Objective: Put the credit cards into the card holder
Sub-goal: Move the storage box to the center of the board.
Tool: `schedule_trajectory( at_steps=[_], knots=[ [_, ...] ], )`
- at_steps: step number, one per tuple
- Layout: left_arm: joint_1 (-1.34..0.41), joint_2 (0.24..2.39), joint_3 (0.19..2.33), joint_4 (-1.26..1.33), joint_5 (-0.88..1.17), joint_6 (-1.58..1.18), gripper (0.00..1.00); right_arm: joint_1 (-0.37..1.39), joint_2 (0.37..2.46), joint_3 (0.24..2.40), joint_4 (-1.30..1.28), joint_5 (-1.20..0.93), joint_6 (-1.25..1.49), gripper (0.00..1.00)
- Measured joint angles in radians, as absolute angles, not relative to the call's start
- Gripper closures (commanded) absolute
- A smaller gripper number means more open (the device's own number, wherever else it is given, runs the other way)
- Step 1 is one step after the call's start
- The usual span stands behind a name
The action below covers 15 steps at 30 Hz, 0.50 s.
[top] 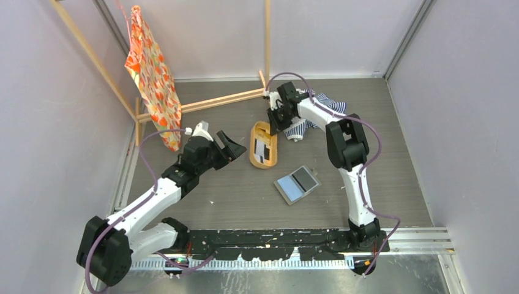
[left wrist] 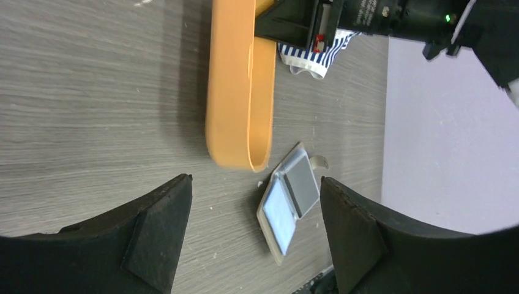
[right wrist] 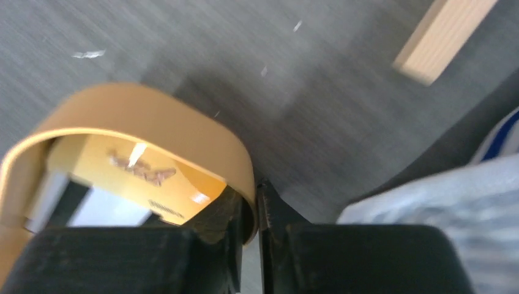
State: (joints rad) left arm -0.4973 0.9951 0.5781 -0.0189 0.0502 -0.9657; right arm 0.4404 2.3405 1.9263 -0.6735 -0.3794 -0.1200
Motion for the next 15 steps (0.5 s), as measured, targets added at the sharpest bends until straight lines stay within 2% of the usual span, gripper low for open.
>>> schedule_trajectory(
  at_steps=[2,7,12,15],
  knots=[
    [-0.498,1.040,0.575,0.014,0.073,-1.017,0.27,0.451,2.271,1.803,-0.608,-0.354,-0.083,0.97],
    [-0.532,1.098,0.574,0.072,0.080,-1.111,0.29,0.527,2.069,1.510,-0.495,-0.200,0.048,0.96],
    [-0.586,1.087,0.573,0.089,0.056,-1.147,0.31,0.627,1.970,1.407,-0.441,-0.049,0.152,0.94],
    [-0.612,1.060,0.573,0.084,0.030,-1.162,0.32,0.693,1.939,1.381,-0.410,0.080,0.228,0.88]
  ],
)
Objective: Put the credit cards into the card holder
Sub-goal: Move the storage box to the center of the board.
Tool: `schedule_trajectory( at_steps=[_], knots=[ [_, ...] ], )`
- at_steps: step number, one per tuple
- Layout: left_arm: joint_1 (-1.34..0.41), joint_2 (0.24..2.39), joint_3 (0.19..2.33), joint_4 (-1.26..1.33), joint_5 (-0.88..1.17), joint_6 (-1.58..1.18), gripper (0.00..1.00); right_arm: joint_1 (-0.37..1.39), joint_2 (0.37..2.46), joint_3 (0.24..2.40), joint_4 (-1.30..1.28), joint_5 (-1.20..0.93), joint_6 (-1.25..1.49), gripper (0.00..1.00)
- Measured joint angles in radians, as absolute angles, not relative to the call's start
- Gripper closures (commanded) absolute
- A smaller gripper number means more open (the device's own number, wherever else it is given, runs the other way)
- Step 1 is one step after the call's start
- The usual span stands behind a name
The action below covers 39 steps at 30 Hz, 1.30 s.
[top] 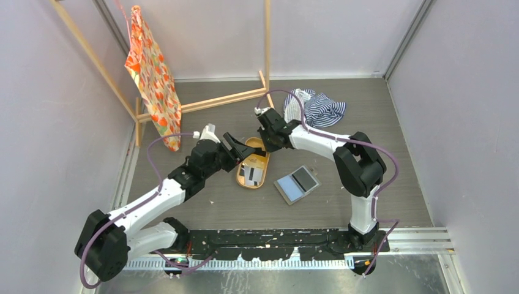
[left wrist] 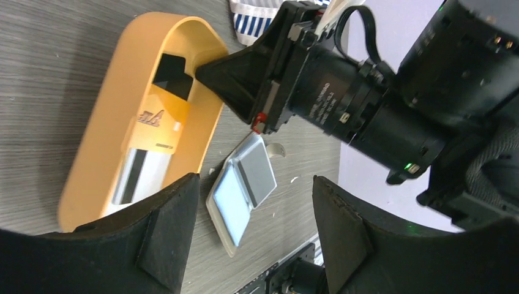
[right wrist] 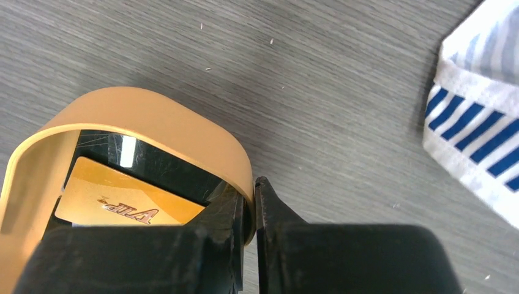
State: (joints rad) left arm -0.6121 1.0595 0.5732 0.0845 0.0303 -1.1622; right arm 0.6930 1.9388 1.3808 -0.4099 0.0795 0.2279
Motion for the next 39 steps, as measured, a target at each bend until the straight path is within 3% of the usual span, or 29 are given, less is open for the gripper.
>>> schedule_trajectory(
  at_steps=[6,11,17,21,26,33,36,39],
  knots=[
    [-0.685,1.035,0.573,0.055,-0.064,-1.211,0.36,0.754,1.922,1.358,-0.394,0.220,0.380,0.81],
    [-0.716,1.074,0.574,-0.027,-0.137,-1.285,0.36,0.755,1.921,1.342,-0.389,0.228,0.486,0.63],
    [-0.730,1.157,0.588,-0.124,-0.193,-1.351,0.36,0.753,1.905,1.340,-0.389,0.198,0.529,0.50],
    [-0.733,1.196,0.616,-0.153,-0.204,-1.363,0.36,0.741,1.873,1.348,-0.385,0.162,0.436,0.42],
    [-0.733,1.214,0.640,-0.178,-0.218,-1.377,0.36,0.680,1.900,1.468,-0.454,-0.108,0.116,0.33],
    [-0.733,1.191,0.645,-0.237,-0.255,-1.376,0.36,0.631,2.086,1.742,-0.609,-0.274,-0.247,0.33],
    [-0.733,1.163,0.645,-0.245,-0.265,-1.366,0.36,0.632,2.163,1.813,-0.685,-0.302,-0.339,0.41],
    [-0.733,1.149,0.645,-0.247,-0.266,-1.351,0.36,0.633,2.212,1.850,-0.745,-0.327,-0.394,0.55]
  ],
)
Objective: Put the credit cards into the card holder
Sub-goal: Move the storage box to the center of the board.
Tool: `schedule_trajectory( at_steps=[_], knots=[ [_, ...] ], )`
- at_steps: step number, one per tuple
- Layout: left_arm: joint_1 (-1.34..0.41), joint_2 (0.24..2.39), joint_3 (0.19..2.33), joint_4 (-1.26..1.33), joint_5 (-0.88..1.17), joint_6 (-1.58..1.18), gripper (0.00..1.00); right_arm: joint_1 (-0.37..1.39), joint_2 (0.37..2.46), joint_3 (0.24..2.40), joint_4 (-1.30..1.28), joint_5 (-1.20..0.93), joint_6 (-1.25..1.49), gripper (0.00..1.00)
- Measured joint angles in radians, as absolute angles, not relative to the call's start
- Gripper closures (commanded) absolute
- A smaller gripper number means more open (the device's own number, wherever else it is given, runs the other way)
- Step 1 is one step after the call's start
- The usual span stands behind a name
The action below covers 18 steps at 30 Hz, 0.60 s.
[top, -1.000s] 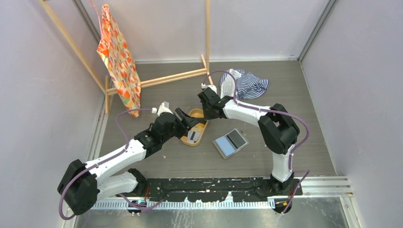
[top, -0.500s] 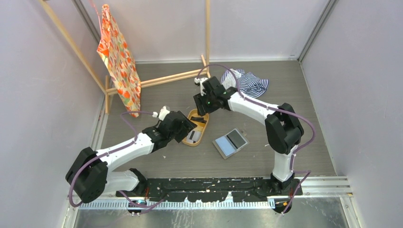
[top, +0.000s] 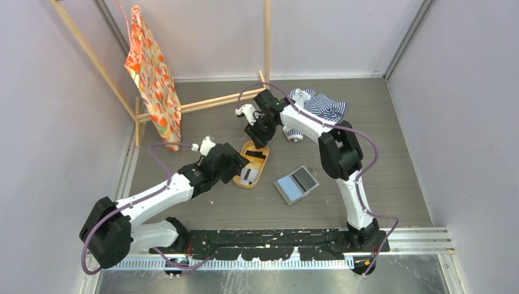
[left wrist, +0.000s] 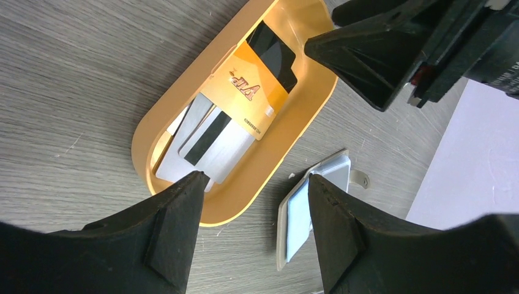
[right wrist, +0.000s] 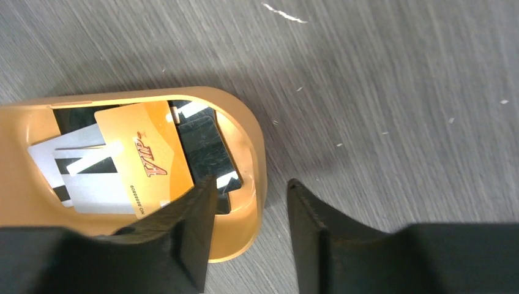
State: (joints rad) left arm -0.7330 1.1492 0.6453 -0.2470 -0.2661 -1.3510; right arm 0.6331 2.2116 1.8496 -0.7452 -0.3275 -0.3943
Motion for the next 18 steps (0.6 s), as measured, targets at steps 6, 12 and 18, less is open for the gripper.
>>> schedule_trajectory(
  at_steps=[6,12,18],
  knots=[
    [-0.733,1.147,0.645,-0.256,-0.265,-1.345,0.36,0.633,2.247,1.880,-0.793,-0.335,-0.416,0.79],
    [-0.733,1.147,0.645,-0.257,-0.261,-1.345,0.37,0.637,2.210,1.798,-0.710,-0.297,-0.329,0.99],
    [-0.733,1.163,0.645,-0.260,-0.261,-1.346,0.37,0.663,2.090,1.612,-0.617,-0.204,-0.154,0.99]
  ],
)
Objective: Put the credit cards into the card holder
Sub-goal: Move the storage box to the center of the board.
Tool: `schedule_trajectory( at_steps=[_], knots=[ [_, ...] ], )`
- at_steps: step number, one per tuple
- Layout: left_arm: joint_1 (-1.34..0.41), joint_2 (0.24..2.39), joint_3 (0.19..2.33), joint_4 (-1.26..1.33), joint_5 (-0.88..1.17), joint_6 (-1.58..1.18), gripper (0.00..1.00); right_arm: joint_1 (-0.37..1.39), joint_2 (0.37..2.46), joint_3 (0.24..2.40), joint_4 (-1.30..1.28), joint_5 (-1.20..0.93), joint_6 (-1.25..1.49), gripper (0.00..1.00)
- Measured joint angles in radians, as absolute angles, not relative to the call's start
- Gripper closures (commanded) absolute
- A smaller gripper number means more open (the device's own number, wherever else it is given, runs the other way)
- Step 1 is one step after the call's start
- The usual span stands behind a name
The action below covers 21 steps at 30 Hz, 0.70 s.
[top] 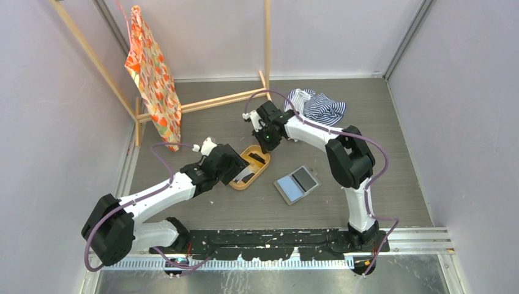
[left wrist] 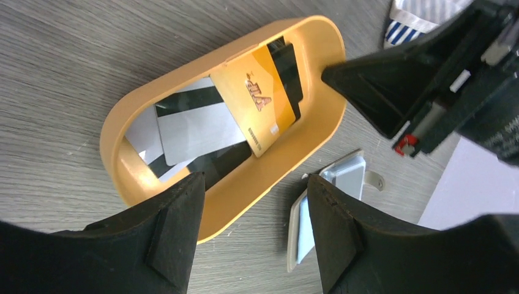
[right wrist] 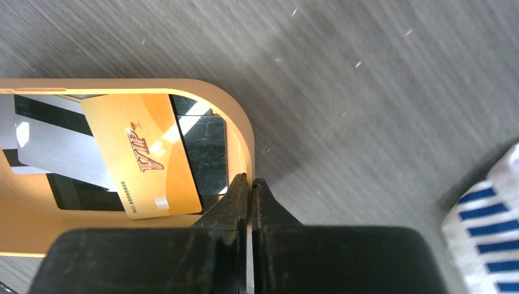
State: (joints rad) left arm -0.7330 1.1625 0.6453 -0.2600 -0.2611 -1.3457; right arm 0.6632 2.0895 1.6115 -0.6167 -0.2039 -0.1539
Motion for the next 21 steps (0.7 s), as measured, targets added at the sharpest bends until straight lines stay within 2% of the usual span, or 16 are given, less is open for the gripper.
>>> schedule_trajectory(
  at_steps=[5,10,13,21],
  knots=[
    [-0.733,1.211,0.672,-0.289,-0.268,-1.333,0.36,0.739,2.007,1.500,-0.566,-0.072,-0.029,0.98],
    [-0.733,1.268,0.725,-0.307,-0.274,-1.324,0.36,0.790,1.975,1.460,-0.530,0.010,0.073,0.78],
    [-0.733,1.319,0.764,-0.338,-0.274,-1.330,0.36,0.798,1.943,1.423,-0.505,0.030,0.122,0.71],
    [-0.734,1.397,0.812,-0.436,-0.274,-1.378,0.36,0.796,1.929,1.415,-0.468,0.009,0.171,0.69]
  ],
)
